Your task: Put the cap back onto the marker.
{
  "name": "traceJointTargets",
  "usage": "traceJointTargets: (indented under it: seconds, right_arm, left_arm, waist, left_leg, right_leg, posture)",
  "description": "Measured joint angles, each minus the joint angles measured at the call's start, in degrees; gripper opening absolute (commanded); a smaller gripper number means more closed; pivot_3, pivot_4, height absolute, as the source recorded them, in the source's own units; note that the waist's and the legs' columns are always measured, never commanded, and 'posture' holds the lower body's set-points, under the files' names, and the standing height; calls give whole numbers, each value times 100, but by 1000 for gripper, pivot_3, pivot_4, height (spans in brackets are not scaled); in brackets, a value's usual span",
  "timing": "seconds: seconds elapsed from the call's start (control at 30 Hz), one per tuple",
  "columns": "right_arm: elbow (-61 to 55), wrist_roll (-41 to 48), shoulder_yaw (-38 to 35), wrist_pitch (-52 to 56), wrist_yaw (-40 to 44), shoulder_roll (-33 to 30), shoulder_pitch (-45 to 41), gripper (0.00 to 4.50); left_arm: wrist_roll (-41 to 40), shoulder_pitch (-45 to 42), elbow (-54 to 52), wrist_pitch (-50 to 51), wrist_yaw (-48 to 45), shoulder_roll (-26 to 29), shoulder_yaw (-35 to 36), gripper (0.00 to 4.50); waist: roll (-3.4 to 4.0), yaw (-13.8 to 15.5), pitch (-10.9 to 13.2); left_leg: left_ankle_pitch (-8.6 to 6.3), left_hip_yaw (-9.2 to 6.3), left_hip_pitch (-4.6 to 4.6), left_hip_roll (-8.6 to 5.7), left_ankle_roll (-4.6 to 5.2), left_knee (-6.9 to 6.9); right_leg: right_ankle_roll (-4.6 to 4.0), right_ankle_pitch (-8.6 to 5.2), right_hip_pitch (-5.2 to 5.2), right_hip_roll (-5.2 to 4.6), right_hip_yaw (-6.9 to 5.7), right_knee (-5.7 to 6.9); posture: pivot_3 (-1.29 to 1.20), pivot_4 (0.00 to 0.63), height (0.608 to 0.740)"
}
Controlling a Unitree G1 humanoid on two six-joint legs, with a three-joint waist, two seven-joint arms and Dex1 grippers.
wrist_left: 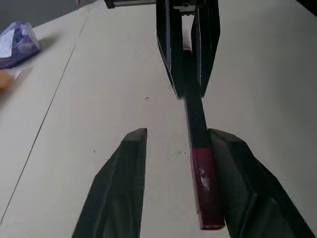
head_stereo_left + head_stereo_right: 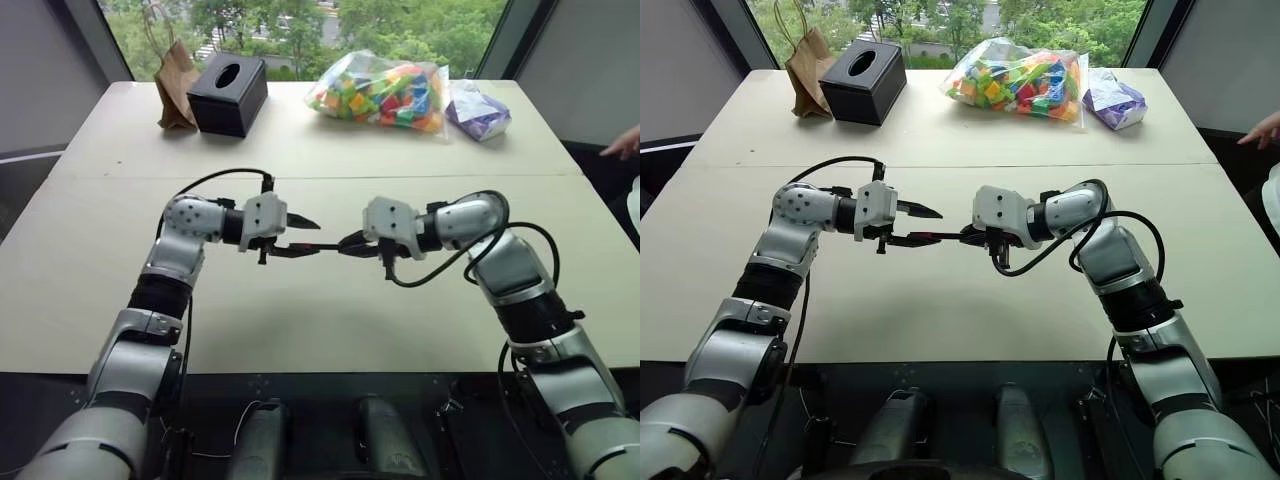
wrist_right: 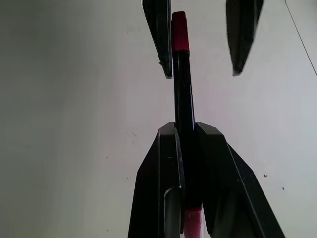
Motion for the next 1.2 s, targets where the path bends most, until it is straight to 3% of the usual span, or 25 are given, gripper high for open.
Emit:
traceJointTargets:
  seconds: [0.07,0.3,0.57,0.97,1.2]
  right_arm:
    - [13,62,-12,-47,5,-194,94,0]
    - [84,164,-648,-36,-420,-762,394,0]
    - [197,-5,-1729,498,-2345,-804,1036,0]
    - [-850,145,-3267,2487,-4628,31,2472,0]
    - [-1010,394,-3587,3193,-5299,511,2547,0]
  left_arm:
    - [-93,157,-245,105,95,106,10,4439]
    - [-374,507,-778,685,566,214,93,4439]
    - [-662,658,-1092,1366,1122,87,201,4439]
    - [-839,632,-1115,1756,1404,-30,202,4439]
    - [-839,570,-1087,1768,1388,-44,195,4439]
  waist:
    - [0,-2,0]
    - [0,21,0]
    - [0,28,0]
    - [2,13,-1]
    - [3,8,-2]
  left_leg:
    - [0,0,0,0,0,0]
    - [0,0,0,0,0,0]
    - [0,1,-2,-1,0,0]
    - [0,2,3,2,0,-1]
    - [0,3,4,1,0,-1]
  right_leg:
    - [0,0,0,0,0,0]
    - [0,0,0,-2,1,0]
    - [0,0,0,-3,2,0]
    - [0,0,1,0,6,2]
    - [0,0,2,0,6,2]
  posture:
    - [0,150,740]
    - [0,150,740]
    - [0,150,740]
    - [0,150,740]
    - [0,150,740]
